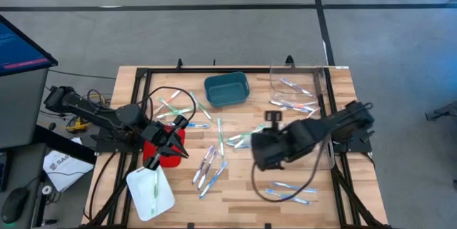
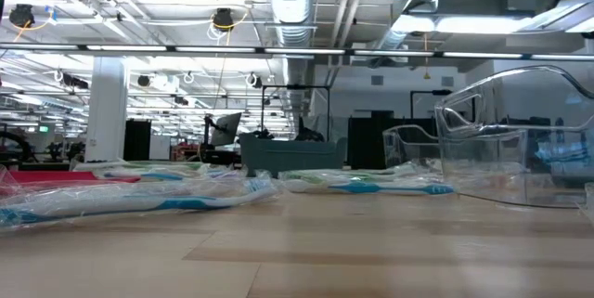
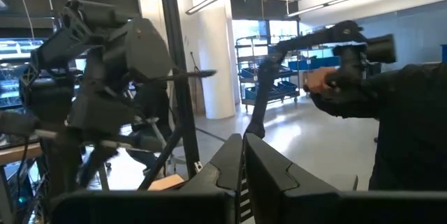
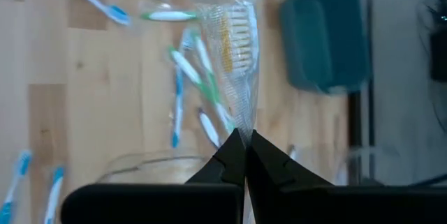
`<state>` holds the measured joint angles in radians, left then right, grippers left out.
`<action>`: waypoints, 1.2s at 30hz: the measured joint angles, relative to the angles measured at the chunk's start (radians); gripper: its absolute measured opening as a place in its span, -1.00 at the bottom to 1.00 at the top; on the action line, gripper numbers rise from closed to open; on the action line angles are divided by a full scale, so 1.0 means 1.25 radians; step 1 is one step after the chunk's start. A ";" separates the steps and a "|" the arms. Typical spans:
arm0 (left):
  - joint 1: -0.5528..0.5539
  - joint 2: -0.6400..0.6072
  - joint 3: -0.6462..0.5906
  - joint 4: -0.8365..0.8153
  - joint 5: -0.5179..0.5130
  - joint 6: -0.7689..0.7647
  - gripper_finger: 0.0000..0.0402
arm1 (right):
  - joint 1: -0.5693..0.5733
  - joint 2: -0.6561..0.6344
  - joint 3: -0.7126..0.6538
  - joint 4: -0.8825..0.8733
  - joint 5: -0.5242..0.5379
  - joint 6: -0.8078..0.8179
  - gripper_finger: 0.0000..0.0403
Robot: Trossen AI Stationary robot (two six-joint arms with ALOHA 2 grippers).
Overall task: Pick & Place Toothbrushes
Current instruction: Put the orange toothbrush into the bottom transparent bin
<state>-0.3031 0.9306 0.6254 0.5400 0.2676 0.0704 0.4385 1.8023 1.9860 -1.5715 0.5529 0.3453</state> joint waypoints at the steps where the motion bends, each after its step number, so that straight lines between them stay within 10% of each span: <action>1: 0.000 0.000 0.000 0.000 0.000 0.000 -0.94 | 0.004 -0.025 -0.033 0.004 0.012 0.022 -1.00; 16: 0.001 0.000 0.000 0.001 0.000 0.003 -0.94 | 0.018 -0.350 -0.626 0.215 -0.106 0.268 -1.00; 36: 0.001 0.000 0.000 0.003 -0.001 0.003 -0.94 | 0.037 -0.366 -0.868 0.417 -0.277 0.311 -1.00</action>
<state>-0.3019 0.9306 0.6254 0.5434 0.2668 0.0738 0.4851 1.3444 0.9005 -1.0501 0.2072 0.7343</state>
